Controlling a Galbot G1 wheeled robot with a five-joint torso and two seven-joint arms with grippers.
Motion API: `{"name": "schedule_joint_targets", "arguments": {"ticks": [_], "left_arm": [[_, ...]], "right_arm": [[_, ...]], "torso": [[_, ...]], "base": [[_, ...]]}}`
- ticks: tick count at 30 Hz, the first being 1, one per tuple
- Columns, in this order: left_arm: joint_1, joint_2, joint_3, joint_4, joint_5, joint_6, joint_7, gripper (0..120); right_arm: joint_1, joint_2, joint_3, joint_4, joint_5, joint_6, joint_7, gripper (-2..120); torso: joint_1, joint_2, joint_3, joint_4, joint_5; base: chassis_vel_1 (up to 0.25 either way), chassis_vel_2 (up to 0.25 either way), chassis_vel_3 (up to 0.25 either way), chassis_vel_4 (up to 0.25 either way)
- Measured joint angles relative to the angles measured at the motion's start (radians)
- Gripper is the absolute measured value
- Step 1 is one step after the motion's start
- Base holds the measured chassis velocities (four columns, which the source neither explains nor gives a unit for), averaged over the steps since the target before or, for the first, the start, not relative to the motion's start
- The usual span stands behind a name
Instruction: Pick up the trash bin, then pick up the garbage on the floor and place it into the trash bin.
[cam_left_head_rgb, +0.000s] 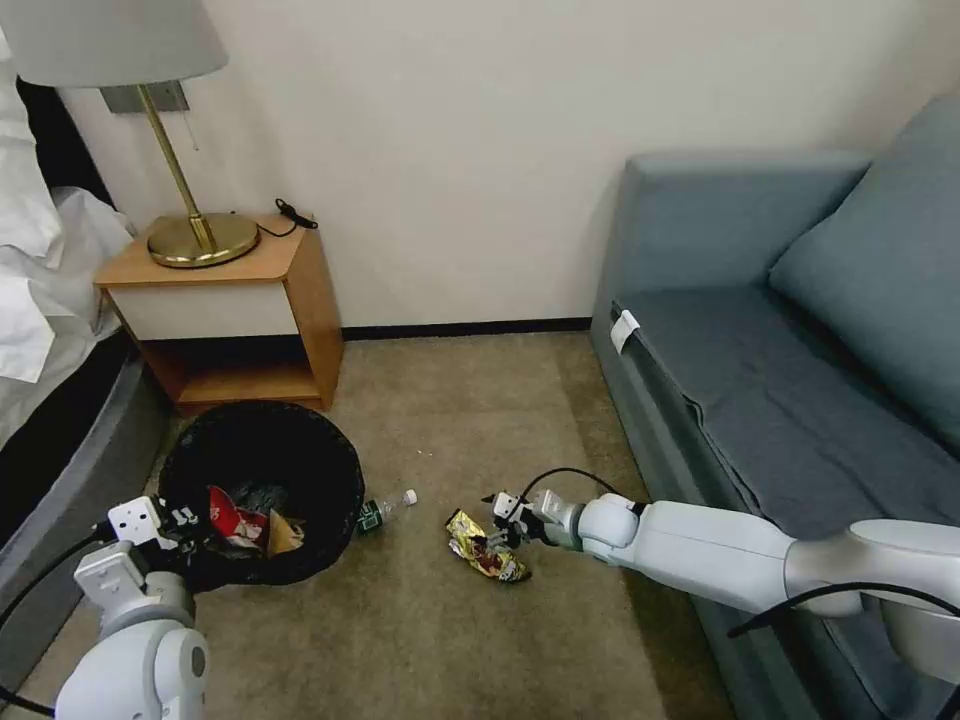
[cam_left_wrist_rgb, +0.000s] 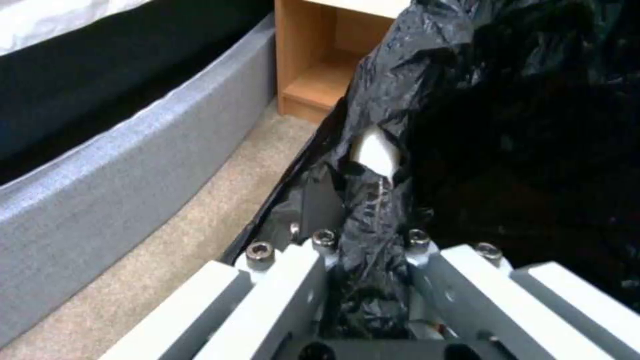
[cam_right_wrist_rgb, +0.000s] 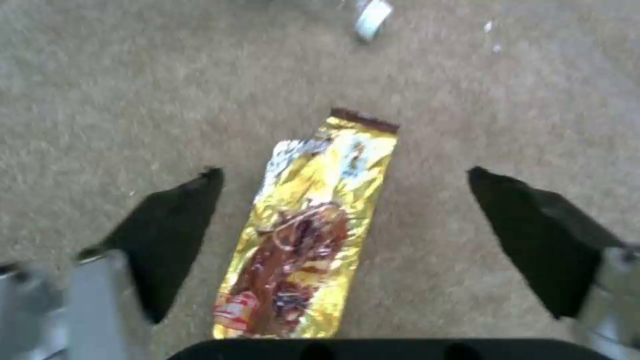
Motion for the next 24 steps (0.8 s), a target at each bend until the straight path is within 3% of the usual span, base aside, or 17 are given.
{"name": "schedule_joint_targets", "arguments": {"ticks": [6,24], "left_arm": [[-0.006,0.0,-0.002,0.017,-0.002,-0.007,0.002,1],[-0.007,0.0,0.003,0.024,-0.003,-0.015,0.004,1]], "right_arm": [[-0.021,0.026,-0.003,-0.027,-0.007,0.002,0.0,100],[-0.061,0.037,0.006,-0.076,-0.031,-0.002,0.009,100]], "torso": [[0.0,0.0,0.0,0.0001,-0.0002],[0.0,0.0,0.0,0.0,-0.0002]], "base": [[0.0,0.0,0.0,0.0],[0.0,0.0,0.0,0.0]]}}
